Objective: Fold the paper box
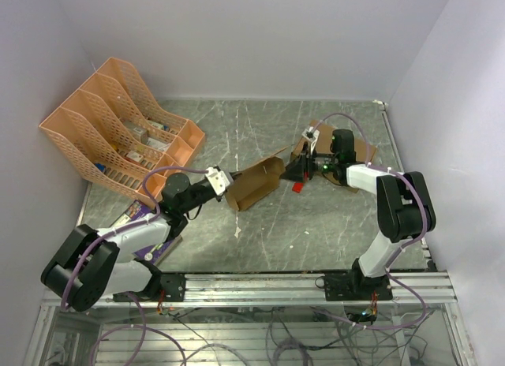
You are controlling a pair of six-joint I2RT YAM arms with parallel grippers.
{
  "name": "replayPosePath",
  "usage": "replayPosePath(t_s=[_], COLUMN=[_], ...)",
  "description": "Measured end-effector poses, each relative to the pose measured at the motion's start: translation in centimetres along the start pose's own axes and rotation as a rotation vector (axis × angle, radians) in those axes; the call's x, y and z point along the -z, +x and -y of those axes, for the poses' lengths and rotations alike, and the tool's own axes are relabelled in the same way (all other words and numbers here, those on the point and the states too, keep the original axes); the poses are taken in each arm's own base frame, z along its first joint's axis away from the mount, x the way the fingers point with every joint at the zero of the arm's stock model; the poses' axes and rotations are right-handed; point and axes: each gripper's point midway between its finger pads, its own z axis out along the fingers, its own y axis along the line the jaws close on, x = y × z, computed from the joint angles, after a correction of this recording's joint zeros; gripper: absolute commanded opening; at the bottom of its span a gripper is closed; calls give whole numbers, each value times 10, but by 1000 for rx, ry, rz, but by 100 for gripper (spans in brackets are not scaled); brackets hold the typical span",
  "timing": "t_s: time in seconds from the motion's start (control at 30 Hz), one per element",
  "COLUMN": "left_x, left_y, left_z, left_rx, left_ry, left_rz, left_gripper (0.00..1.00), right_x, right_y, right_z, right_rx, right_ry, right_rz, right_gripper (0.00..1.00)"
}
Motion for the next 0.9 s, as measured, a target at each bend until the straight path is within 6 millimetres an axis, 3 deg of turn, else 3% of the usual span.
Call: replayPosePath(t_s=[0.27,0.5,0.67,0.9], left_x=[2,5,5,8], left_y=[3,6,4,-5], left_z=[2,6,5,3], left_rx=[1,15,16,18], left_ry=[2,2,-1,-10], left_rz=[-5,-5,3,27], left_gripper=[7,7,7,7], right_x=[19,19,17,20], right_y=[-2,2,-8,-35], right_z=[8,17,37,63], right_rx=[-15,-1,25,121], right_ry=[30,81,171,221], right_rz=[13,-21,-27,-7], right_gripper=[54,56,70,77])
